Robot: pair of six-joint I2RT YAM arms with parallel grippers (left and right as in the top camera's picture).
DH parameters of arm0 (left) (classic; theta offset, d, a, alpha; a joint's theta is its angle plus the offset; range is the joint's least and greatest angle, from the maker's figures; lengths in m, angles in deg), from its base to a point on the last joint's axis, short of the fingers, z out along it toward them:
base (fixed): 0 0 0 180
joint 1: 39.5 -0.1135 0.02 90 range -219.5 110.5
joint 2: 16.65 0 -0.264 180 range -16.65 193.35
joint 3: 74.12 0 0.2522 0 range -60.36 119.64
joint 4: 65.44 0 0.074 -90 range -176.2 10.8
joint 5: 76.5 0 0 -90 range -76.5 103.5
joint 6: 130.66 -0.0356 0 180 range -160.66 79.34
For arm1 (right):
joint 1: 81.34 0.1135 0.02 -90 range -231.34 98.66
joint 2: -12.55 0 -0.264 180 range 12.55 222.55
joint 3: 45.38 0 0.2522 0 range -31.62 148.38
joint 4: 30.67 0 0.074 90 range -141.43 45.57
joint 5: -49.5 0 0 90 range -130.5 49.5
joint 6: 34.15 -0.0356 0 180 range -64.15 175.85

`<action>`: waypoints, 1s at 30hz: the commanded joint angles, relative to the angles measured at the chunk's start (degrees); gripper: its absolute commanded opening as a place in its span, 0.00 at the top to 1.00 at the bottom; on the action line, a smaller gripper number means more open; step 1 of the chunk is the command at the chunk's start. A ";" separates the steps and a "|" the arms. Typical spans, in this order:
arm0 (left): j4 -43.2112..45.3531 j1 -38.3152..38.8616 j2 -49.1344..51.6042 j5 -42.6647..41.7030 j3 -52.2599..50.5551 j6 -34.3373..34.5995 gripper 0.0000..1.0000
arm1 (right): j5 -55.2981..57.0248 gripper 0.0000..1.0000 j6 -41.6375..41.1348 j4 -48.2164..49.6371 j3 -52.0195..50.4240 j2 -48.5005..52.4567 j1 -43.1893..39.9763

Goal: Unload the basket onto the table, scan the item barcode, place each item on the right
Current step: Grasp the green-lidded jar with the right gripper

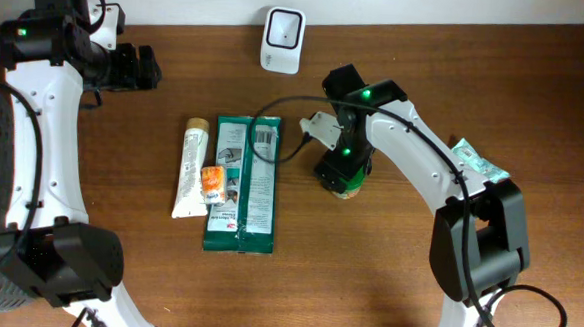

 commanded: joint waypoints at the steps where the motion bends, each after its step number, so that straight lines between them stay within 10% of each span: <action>1: 0.09 -0.37 0.39 -0.44 0.07 -0.70 0.01 | -7.13 0.02 -17.20 0.02 -0.13 -0.63 -0.26; 8: 0.09 -0.37 0.39 -0.44 0.07 -0.70 0.01 | 4.37 0.10 -50.97 2.54 -0.20 -0.59 -0.04; 13: 0.11 -0.37 0.39 -0.44 0.07 -0.70 0.01 | 4.11 0.10 -54.23 3.06 -2.03 -0.59 0.22; 20: 0.11 -0.37 0.39 -0.44 0.07 -0.70 0.01 | 2.84 0.37 -51.01 3.93 -5.49 -0.59 0.22; 30: 0.09 -0.37 0.39 -0.44 0.07 -0.70 0.01 | -0.63 0.24 -46.69 1.16 -5.49 -0.59 0.22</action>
